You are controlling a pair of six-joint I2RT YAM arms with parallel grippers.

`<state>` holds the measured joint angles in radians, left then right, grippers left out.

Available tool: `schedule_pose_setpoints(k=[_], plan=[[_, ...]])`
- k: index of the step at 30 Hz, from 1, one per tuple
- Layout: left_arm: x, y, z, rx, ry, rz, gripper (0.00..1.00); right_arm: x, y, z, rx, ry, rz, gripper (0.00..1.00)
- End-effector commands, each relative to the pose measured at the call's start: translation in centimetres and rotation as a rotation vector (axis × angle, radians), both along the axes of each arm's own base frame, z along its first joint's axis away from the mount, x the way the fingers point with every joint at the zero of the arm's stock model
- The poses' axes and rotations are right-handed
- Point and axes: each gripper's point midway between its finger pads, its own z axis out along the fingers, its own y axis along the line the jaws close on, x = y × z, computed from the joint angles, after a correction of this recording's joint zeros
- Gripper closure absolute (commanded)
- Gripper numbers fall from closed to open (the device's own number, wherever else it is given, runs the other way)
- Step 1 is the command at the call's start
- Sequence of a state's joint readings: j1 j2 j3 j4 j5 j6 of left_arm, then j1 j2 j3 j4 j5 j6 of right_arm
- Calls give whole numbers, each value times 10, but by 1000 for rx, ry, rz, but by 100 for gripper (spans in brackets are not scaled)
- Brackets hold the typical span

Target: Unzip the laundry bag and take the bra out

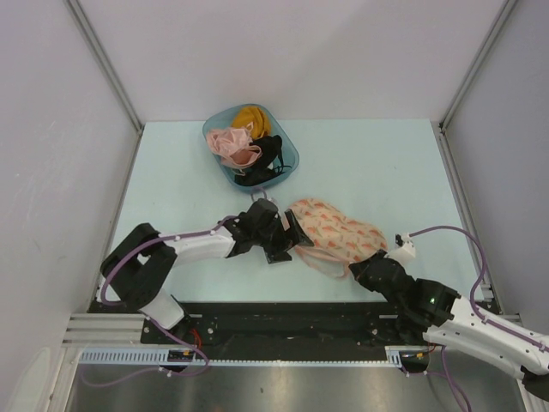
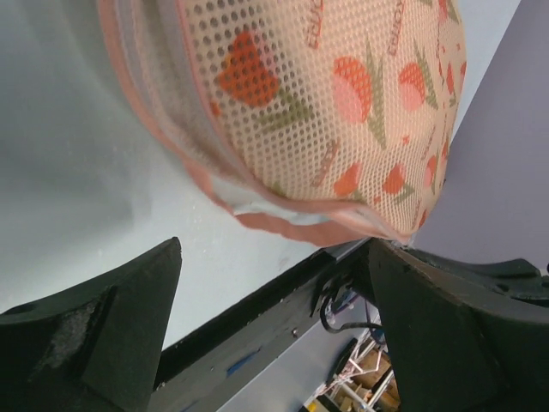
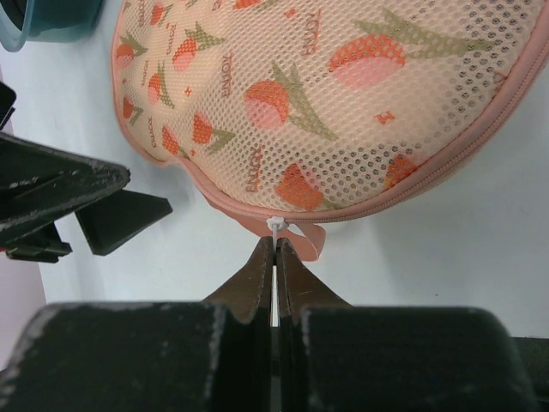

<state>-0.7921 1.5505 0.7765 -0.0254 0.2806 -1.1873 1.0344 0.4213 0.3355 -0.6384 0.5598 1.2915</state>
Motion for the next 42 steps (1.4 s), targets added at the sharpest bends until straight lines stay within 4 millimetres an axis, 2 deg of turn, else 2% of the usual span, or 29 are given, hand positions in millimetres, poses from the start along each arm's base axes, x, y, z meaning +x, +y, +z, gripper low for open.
schedule_pose_setpoints(k=[1, 7, 15, 17, 21, 24, 27, 31, 34, 40, 42], plan=[[23, -32, 22, -115, -56, 63, 7, 4, 0, 3, 20, -10, -26, 100], [19, -52, 22, -132, -38, 34, 8, 3, -1, 4, 27, -14, -29, 100], [15, -68, 26, -162, -32, 24, 16, 3, 2, 3, 26, -11, -21, 100], [12, -71, 21, -155, -13, 15, 15, 3, 3, 3, 29, -9, -17, 100], [4, -73, 19, -149, -5, 4, 6, 3, 3, 4, 38, -10, -21, 100], [3, -74, 19, -151, -4, 6, 3, 3, 4, 5, 41, -12, -17, 100], [0, -78, 19, -150, 8, 23, 9, 3, 5, 6, 47, -13, -19, 100], [-7, -95, 25, -142, -11, 10, 12, 5, 7, 6, 51, -22, -18, 100], [-10, -100, 16, -136, 16, 21, 14, 6, 12, 7, 57, -22, -7, 100], [-17, -117, 14, -154, 52, 3, 14, 6, 16, 6, 59, -14, 0, 100], [-19, -117, 8, -132, 70, 7, 15, 6, 17, 7, 65, -16, -1, 100]])
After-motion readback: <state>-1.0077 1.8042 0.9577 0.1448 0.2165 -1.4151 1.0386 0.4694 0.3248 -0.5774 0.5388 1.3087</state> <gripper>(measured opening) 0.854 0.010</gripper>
